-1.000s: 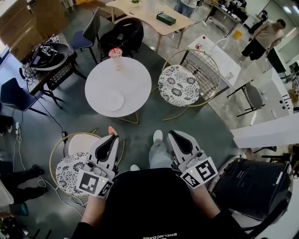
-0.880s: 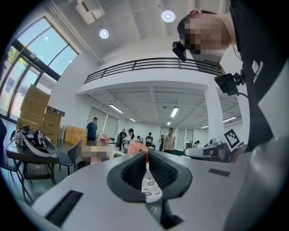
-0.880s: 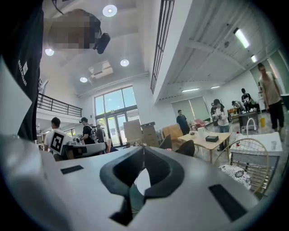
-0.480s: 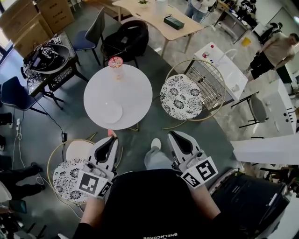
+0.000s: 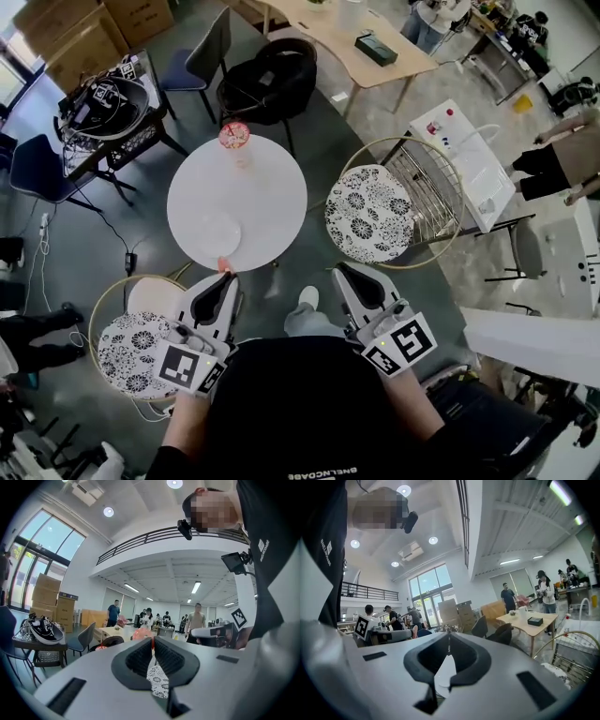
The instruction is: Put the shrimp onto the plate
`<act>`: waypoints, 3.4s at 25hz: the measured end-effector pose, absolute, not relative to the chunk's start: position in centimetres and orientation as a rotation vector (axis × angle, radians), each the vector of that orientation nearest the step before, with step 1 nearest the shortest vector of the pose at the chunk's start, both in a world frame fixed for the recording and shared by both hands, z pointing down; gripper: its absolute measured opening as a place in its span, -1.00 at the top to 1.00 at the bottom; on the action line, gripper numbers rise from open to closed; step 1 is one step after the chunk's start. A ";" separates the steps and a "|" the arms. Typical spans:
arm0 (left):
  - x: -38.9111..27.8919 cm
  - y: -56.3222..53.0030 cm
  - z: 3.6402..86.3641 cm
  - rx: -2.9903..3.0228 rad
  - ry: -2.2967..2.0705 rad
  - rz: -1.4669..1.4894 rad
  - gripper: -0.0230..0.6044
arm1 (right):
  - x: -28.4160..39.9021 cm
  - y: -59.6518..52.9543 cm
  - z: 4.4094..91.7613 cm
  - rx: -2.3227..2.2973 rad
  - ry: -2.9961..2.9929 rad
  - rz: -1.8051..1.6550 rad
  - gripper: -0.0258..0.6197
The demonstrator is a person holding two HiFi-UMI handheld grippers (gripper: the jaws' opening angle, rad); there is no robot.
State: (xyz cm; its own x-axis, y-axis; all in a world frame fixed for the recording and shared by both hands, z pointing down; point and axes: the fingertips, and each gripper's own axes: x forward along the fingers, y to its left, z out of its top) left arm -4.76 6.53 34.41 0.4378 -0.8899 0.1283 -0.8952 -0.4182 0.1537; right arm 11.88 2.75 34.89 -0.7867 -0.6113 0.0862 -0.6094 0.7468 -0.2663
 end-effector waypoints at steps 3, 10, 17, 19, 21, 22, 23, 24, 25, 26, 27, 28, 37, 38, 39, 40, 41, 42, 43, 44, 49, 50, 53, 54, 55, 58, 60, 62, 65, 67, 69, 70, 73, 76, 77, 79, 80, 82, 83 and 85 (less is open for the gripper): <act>-3.8 4.8 34.4 2.474 -1.603 0.071 0.86 | 12.4 0.6 35.0 -0.971 2.945 -0.457 0.85; -3.3 1.4 35.1 2.424 -1.664 0.114 0.86 | 11.8 -3.0 35.7 -0.829 3.014 -0.472 0.85; -3.9 -0.6 35.8 2.381 -1.692 0.124 0.86 | 11.0 -5.3 35.8 -0.776 3.028 -0.528 0.85; -4.5 -1.2 35.9 2.377 -1.691 0.111 0.86 | 10.4 -5.7 36.1 -0.769 3.039 -0.541 0.85; -5.2 -1.7 36.2 2.376 -1.688 0.120 0.86 | 9.8 -6.3 36.4 -0.770 3.043 -0.561 0.85; -5.6 -2.0 36.4 2.377 -1.685 0.129 0.86 | 9.5 -6.6 36.5 -0.773 3.044 -0.570 0.85; -5.9 -2.4 36.7 2.377 -1.681 0.136 0.86 | 9.2 -6.9 36.6 -0.776 3.045 -0.576 0.85; -6.3 -2.7 37.0 2.377 -1.676 0.141 0.86 | 8.9 -7.3 36.7 -0.780 3.048 -0.579 0.85; -6.7 -3.0 37.3 2.375 -1.669 0.146 0.86 | 8.5 -7.6 36.7 -0.785 3.051 -0.580 0.85; -7.0 -3.3 37.7 2.373 -1.663 0.152 0.86 | 8.2 -7.9 36.7 -0.790 3.054 -0.579 0.85; -7.4 -3.6 38.0 2.372 -1.656 0.159 0.86 | 7.9 -8.1 36.7 -0.794 3.058 -0.578 0.85; -7.8 -3.8 38.3 2.372 -1.650 0.166 0.86 | 7.5 -8.4 36.7 -0.798 3.063 -0.574 0.85; -10.9 -5.6 42.3 2.340 -1.594 0.216 0.86 | 5.3 -10.2 36.9 -0.843 3.115 -0.537 0.85; -11.3 -5.7 42.8 2.332 -1.587 0.219 0.86 | 5.1 -10.4 37.1 -0.849 3.123 -0.538 0.85; -11.6 -5.8 43.5 2.323 -1.580 0.223 0.86 | 4.9 -10.5 37.2 -0.854 3.131 -0.540 0.85; -11.9 -6.0 44.2 2.314 -1.571 0.232 0.86 | 4.7 -10.7 37.4 -0.859 3.138 -0.542 0.85; -12.2 -6.1 45.0 2.307 -1.560 0.244 0.86 | 4.5 -10.8 37.5 -0.863 3.144 -0.544 0.85; -12.5 -6.2 45.8 2.301 -1.549 0.258 0.86 | 4.3 -10.9 37.6 -0.868 3.148 -0.545 0.85; -12.7 -6.2 46.5 2.294 -1.538 0.273 0.86 | 4.1 -11.0 37.7 -0.873 3.151 -0.548 0.85; -12.8 -6.3 47.3 2.287 -1.527 0.287 0.86 | 4.0 -11.1 37.8 -0.880 3.153 -0.552 0.85; -13.8 -6.5 51.8 2.239 -1.478 0.368 0.86 | 3.4 -11.3 37.9 -0.904 3.171 -0.554 0.85; -14.0 -6.4 52.9 2.224 -1.467 0.385 0.86 | 3.3 -11.3 37.9 -0.908 3.180 -0.544 0.85; -14.3 -6.5 55.2 2.193 -1.438 0.412 0.86 | 3.4 -11.3 37.9 -0.933 3.201 -0.521 0.85; -14.4 -6.6 56.0 2.186 -1.430 0.428 0.86 | 3.5 -11.3 37.9 -0.942 3.202 -0.522 0.85; -14.5 -6.7 56.8 2.179 -1.423 0.448 0.86 | 3.6 -11.4 38.0 -0.952 3.202 -0.526 0.85; -15.0 -6.6 59.4 2.146 -1.399 0.498 0.86 | 3.7 -11.4 38.1 -0.981 3.200 -0.537 0.85; -15.2 -6.5 61.0 2.126 -1.381 0.528 0.86 | 3.8 -11.5 38.1 -1.004 3.200 -0.538 0.85; -15.4 -6.5 62.3 2.118 -1.368 0.559 0.86 | 3.9 -11.6 38.2 -1.026 3.206 -0.530 0.85; -15.4 -6.6 64.0 2.099 -1.340 0.593 0.86 | 4.2 -11.7 38.4 -1.058 3.217 -0.525 0.85; -15.5 -6.5 65.4 2.080 -1.326 0.624 0.86 | 4.6 -11.7 38.6 -1.088 3.216 -0.528 0.85; -15.6 -6.4 66.6 2.067 -1.316 0.656 0.86 | 5.1 -11.7 38.6 -1.126 3.210 -0.522 0.85; -15.6 -6.4 67.1 2.061 -1.307 0.670 0.86 | 5.3 -11.7 38.5 -1.146 3.204 -0.519 0.85; -15.8 -6.4 68.6 2.044 -1.285 0.697 0.86 | 6.0 -11.7 38.6 -1.204 3.187 -0.523 0.85; -15.9 -6.4 70.3 2.029 -1.271 0.723 0.86 | 6.5 -11.9 38.8 -1.248 3.172 -0.533 0.85; -16.0 -6.4 70.7 2.022 -1.265 0.734 0.86 | 6.7 -12.0 38.8 -1.259 3.169 -0.535 0.85; -16.0 -6.5 71.4 2.002 -1.250 0.761 0.86 | 6.9 -12.1 38.8 -1.275 3.165 -0.539 0.85; -16.1 -6.5 71.7 1.992 -1.244 0.773 0.86 | 7.0 -12.1 38.8 -1.283 3.163 -0.541 0.85; -16.3 -6.4 72.6 1.973 -1.237 0.791 0.86 | 7.2 -12.0 38.9 -1.299 3.159 -0.543 0.85; -16.4 -6.4 73.0 1.966 -1.233 0.796 0.86 | 7.3 -12.0 38.9 -1.307 3.157 -0.544 0.85; -16.4 -6.4 73.7 1.960 -1.221 0.810 0.86 | 7.4 -12.1 39.1 -1.323 3.153 -0.549 0.85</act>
State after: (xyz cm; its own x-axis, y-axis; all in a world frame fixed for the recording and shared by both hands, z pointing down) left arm -16.43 -6.36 73.72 0.3661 -0.4952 0.7878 -0.9185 -0.3284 0.2204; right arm 7.44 -12.07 39.08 -0.6646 -0.6277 0.4053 -0.7278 0.6667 -0.1607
